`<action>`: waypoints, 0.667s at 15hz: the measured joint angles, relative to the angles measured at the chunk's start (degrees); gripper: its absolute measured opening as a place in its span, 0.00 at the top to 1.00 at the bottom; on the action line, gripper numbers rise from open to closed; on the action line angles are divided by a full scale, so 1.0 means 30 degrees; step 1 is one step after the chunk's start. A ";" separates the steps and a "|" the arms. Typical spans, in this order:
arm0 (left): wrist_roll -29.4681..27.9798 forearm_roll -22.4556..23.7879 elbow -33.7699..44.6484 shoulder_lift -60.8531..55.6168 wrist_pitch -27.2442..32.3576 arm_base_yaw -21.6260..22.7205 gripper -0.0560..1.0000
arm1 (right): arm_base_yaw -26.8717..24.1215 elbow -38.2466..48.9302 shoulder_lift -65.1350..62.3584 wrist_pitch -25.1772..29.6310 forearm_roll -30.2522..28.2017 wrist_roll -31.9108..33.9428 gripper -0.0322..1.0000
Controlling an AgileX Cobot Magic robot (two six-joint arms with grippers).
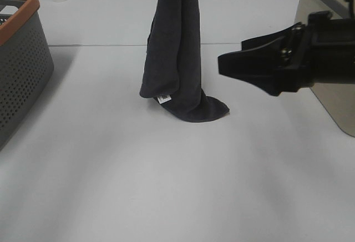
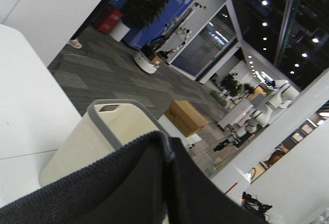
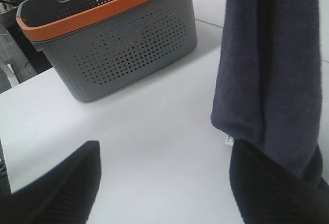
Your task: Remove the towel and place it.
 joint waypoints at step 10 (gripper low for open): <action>-0.1012 -0.0401 -0.1127 0.0000 -0.2712 0.0000 0.95 | 0.2502 -0.3304 0.6704 -0.2368 0.1241 -0.1509 0.29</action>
